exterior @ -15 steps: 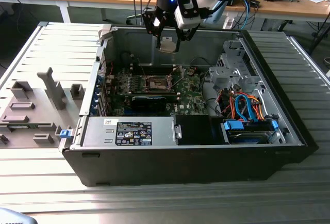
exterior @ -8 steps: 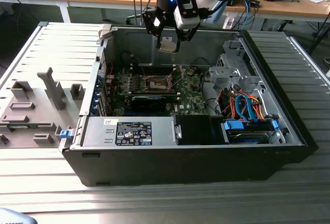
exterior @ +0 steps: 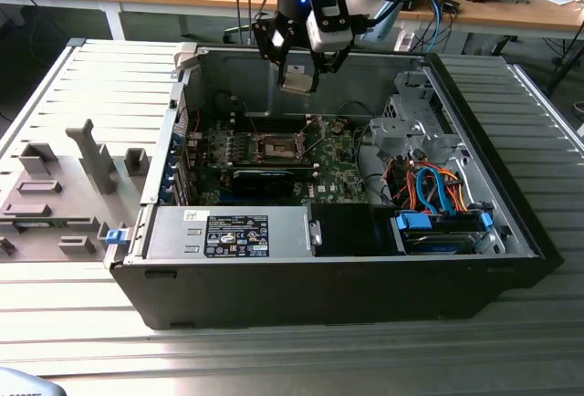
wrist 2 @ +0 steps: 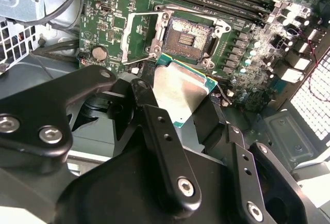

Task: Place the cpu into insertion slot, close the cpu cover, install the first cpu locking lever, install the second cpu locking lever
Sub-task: 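Place the cpu into insertion slot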

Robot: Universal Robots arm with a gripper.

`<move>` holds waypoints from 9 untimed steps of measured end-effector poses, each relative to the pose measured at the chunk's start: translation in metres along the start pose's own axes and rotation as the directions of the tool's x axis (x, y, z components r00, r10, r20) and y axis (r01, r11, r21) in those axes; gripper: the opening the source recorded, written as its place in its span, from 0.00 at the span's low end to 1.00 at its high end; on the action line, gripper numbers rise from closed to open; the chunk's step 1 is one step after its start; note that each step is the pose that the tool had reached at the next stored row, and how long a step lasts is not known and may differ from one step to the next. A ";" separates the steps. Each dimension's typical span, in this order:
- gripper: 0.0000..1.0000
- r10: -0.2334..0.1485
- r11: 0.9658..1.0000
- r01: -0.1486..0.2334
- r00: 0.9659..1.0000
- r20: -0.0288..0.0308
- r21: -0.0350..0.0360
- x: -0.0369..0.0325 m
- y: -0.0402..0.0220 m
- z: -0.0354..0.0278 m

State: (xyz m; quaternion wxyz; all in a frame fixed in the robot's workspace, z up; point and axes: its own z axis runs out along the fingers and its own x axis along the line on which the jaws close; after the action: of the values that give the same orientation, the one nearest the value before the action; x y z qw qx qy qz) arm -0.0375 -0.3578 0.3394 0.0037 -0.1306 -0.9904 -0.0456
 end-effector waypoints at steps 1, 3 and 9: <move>0.55 0.005 1.000 -0.005 1.000 0.000 0.000 0.0000 -0.0001 0.0000; 0.55 0.009 1.000 -0.009 1.000 0.001 0.000 -0.0001 -0.0001 0.0000; 0.55 0.025 1.000 -0.025 1.000 0.002 0.000 -0.0001 -0.0003 -0.0001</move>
State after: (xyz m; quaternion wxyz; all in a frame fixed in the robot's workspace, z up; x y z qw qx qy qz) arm -0.0375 -0.3581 0.3394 0.0032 -0.1432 -0.9886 -0.0456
